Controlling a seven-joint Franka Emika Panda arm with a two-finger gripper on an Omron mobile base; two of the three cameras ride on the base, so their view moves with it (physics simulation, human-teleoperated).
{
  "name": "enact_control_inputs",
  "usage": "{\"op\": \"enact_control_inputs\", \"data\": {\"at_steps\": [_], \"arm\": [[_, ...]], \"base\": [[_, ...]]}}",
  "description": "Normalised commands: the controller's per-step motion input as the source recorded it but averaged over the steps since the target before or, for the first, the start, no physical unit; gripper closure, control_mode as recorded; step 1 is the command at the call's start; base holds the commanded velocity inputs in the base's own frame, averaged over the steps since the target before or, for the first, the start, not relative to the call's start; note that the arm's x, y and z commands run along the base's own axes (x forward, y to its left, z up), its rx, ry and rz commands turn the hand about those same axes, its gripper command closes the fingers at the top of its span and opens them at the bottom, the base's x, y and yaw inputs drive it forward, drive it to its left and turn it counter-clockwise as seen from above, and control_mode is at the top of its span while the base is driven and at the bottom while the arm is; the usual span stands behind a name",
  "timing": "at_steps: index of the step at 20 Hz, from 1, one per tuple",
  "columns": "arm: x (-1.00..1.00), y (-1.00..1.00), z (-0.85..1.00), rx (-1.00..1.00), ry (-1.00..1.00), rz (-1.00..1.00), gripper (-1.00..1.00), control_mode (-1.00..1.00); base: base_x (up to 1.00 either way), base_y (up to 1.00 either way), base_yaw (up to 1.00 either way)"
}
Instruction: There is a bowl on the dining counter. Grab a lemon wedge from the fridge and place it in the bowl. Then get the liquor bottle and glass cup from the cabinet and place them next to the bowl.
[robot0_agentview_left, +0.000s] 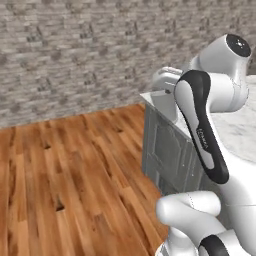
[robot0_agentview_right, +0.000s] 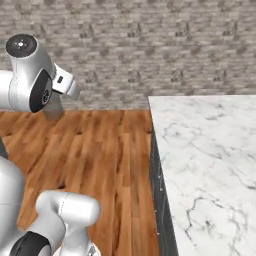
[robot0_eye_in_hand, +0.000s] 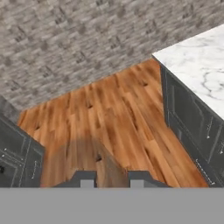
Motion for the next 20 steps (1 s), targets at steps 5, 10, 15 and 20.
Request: {"op": "enact_control_inputs", "data": {"at_steps": [5, 10, 15, 20], "arm": [[0.0, 0.0, 0.0, 0.0, 0.0, 0.0, 1.0, 1.0], [0.0, 0.0, 0.0, 0.0, 0.0, 0.0, 1.0, 1.0], [0.0, 0.0, 0.0, 0.0, 0.0, 0.0, 1.0, 1.0], [0.0, 0.0, 0.0, 0.0, 0.0, 0.0, 1.0, 1.0]], "base": [[1.0, 0.01, -0.08], [1.0, 0.0, -0.06], [1.0, 0.0, -0.06], [1.0, 0.0, -0.06]]}}
